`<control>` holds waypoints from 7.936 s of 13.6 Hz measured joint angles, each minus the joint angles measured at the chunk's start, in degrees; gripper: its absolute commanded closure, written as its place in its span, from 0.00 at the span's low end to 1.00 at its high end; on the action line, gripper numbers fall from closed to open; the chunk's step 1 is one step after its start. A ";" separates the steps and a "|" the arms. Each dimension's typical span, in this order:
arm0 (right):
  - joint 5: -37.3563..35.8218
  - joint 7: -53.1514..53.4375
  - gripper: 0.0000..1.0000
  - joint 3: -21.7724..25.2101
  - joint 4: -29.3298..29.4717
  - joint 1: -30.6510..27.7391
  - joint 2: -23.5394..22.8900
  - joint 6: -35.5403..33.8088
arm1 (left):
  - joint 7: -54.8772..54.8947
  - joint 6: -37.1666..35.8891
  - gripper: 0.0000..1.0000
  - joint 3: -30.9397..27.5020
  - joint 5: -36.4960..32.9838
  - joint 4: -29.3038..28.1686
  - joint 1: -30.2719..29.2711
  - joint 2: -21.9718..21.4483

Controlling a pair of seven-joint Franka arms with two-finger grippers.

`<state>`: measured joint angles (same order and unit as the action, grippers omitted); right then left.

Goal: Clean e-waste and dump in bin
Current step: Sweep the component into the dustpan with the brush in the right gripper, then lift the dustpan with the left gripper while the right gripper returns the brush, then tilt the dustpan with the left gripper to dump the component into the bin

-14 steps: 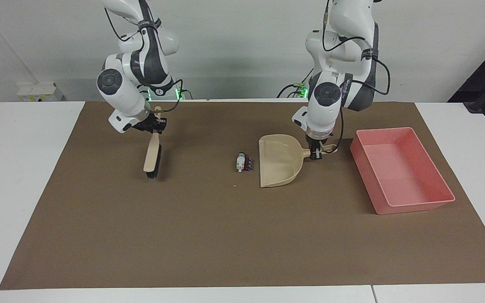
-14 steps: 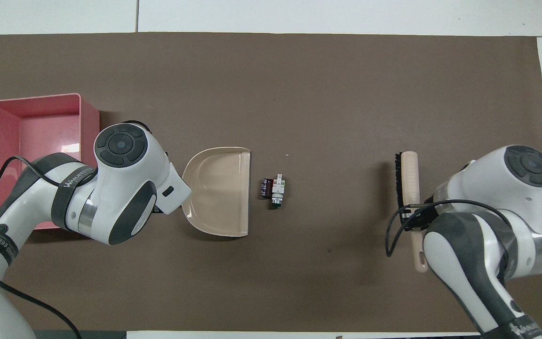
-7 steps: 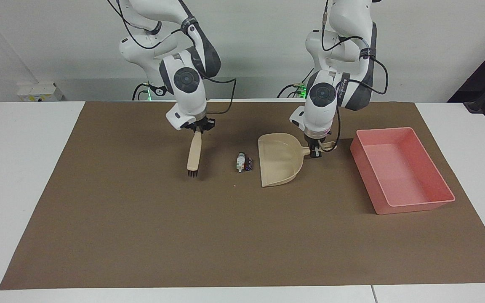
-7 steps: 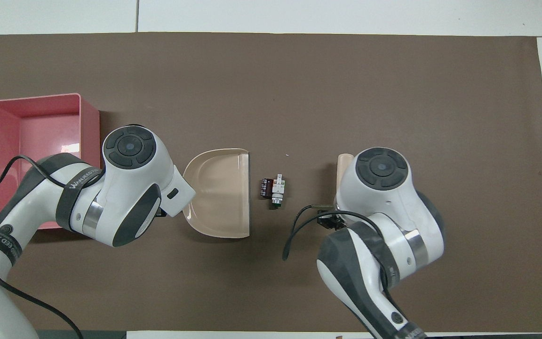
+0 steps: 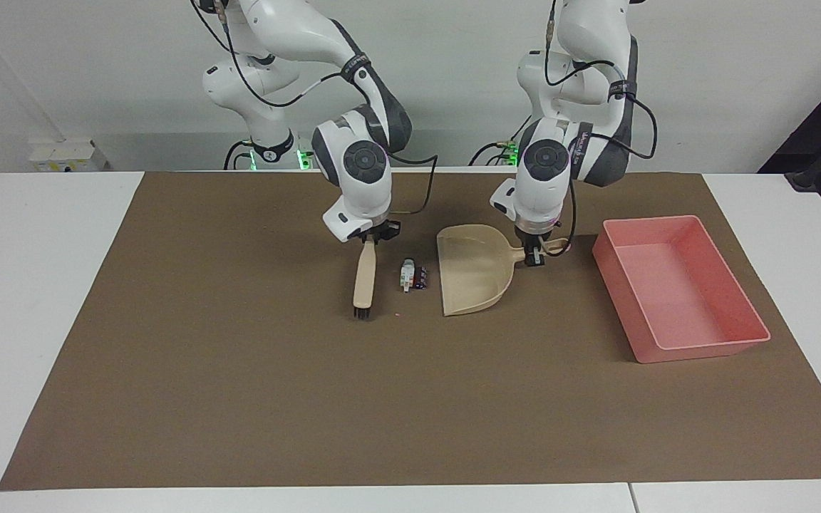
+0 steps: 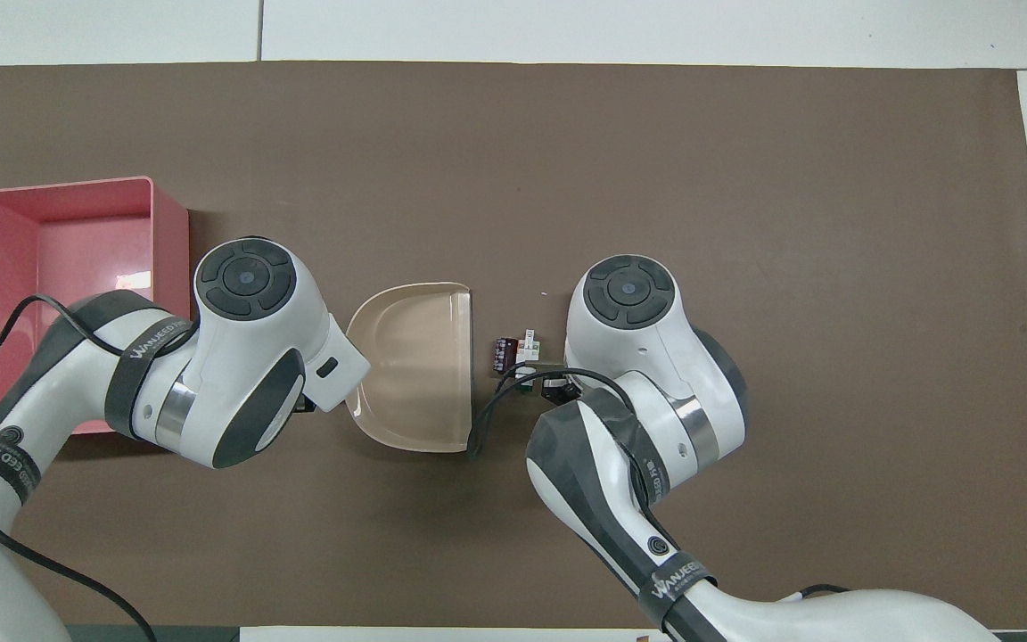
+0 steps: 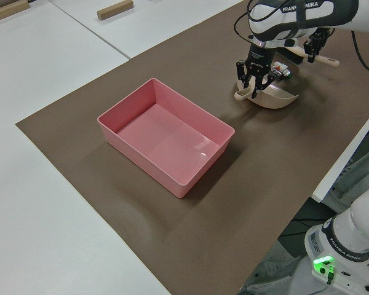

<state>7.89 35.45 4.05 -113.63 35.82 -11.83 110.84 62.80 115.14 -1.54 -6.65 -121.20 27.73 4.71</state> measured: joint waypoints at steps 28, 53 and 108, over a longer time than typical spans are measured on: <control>7.95 6.05 1.00 -3.65 -2.04 2.88 -1.17 9.33 | -0.07 -0.18 1.00 -0.12 -0.06 -0.28 0.00 -0.10; 12.04 9.13 1.00 -4.36 2.06 9.47 -5.95 17.94 | -0.07 -0.20 1.00 -0.27 -0.14 -0.29 -0.01 -0.15; -9.53 -42.72 0.77 -3.81 -16.57 -44.29 11.57 2.31 | 56.34 -18.62 1.00 -2.52 11.36 27.11 -49.70 -0.65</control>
<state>-1.63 -7.27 0.24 -130.20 -8.47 -0.25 113.16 119.14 96.52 -4.06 4.72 -94.08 -21.97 4.06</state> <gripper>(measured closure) 0.744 0.665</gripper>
